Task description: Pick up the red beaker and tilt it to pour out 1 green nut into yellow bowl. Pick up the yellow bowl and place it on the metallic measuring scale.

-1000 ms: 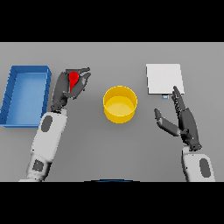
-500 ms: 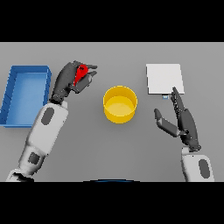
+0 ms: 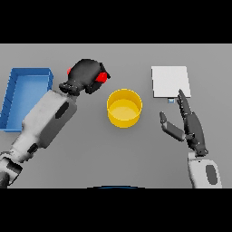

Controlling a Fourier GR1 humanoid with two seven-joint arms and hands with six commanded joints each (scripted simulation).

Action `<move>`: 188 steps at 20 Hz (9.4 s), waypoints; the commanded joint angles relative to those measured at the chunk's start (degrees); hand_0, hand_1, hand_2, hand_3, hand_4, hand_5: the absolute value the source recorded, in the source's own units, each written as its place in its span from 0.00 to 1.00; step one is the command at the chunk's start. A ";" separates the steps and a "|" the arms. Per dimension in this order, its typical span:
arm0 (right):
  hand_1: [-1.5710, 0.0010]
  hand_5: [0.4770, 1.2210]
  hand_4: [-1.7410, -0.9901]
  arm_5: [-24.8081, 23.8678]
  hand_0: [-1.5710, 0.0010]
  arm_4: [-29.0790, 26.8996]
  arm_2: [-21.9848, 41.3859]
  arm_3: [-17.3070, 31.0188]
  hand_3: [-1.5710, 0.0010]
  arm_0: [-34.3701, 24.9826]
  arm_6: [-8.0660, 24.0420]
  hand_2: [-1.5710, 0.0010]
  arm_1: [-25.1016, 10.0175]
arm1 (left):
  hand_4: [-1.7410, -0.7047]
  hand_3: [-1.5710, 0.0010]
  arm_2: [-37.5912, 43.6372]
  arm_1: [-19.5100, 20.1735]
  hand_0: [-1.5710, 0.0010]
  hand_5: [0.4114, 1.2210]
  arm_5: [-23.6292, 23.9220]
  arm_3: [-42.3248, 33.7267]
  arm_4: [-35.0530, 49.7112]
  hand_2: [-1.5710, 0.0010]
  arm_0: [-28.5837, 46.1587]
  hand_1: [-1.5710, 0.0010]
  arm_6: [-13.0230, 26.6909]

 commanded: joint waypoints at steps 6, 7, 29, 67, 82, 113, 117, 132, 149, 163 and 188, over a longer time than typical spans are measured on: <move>1.00 0.25 0.61 0.20 1.00 -2.64 -0.96 0.65 1.00 -0.25 1.36 1.00 1.49 | 0.09 0.11 -9.40 2.53 0.00 0.99 -9.98 3.25 -5.54 0.00 -7.08 0.00 0.32; 1.00 0.23 0.62 0.23 1.00 -3.08 -1.31 0.46 1.00 -0.40 0.94 1.00 1.43 | 0.08 0.14 -11.02 2.12 0.00 0.99 -11.86 4.41 -6.37 0.00 -8.58 0.00 1.39; 1.00 0.17 0.60 0.35 1.00 -3.22 -1.99 1.34 1.00 0.04 0.77 1.00 0.97 | 0.00 0.01 -40.60 -2.56 0.00 1.00 -21.02 14.39 -20.22 0.00 -28.20 0.00 -5.80; 1.00 0.24 0.62 1.73 1.00 -2.44 -0.09 1.87 1.00 -1.88 -1.55 1.00 0.53 | 0.01 0.08 -8.33 21.20 0.00 1.00 4.30 46.52 25.67 0.00 -37.08 0.00 9.03; 1.00 0.33 0.57 2.13 1.00 -1.23 -0.37 3.59 1.00 -1.83 -4.02 1.00 -1.38 | 0.00 0.12 -6.62 29.07 0.00 1.00 21.71 19.02 46.96 0.00 -5.38 0.00 25.14; 1.00 0.25 0.73 0.99 1.00 7.29 3.74 2.68 1.00 -6.51 1.74 1.00 -4.05 | 0.99 0.99 -12.32 35.81 0.99 0.33 20.54 -2.21 57.40 0.99 4.92 0.99 24.11; 1.00 0.27 0.68 8.70 1.00 9.65 7.82 4.27 1.00 -12.56 -2.05 1.00 -9.47 | 0.97 1.00 -11.97 36.24 0.99 0.36 21.56 -3.93 57.96 1.00 6.04 1.00 22.97; 1.00 0.22 0.71 21.71 1.00 29.70 25.92 13.86 1.00 -32.56 -5.19 1.00 -18.28 | 0.94 1.00 -10.75 36.39 1.00 0.38 21.58 -4.45 59.74 1.00 7.68 1.00 19.57; 1.00 0.30 0.61 24.57 1.00 33.85 32.84 26.12 1.00 -37.88 -10.35 1.00 -15.64 | 0.92 1.00 -10.49 35.76 1.00 0.39 21.56 -3.69 60.00 1.00 7.32 1.00 19.35; 0.49 0.85 0.29 24.84 0.40 34.08 33.58 29.00 0.38 -39.13 -11.70 0.50 -14.70 | 0.92 1.00 -10.36 36.49 1.00 0.40 22.29 -5.61 60.36 1.00 7.56 1.00 20.57; 0.01 1.00 0.02 30.39 0.04 27.96 27.55 20.47 0.16 -44.45 -0.68 0.00 -22.55 | 0.92 1.00 -9.52 38.07 1.00 0.42 21.99 -5.46 60.36 1.00 8.22 1.00 18.21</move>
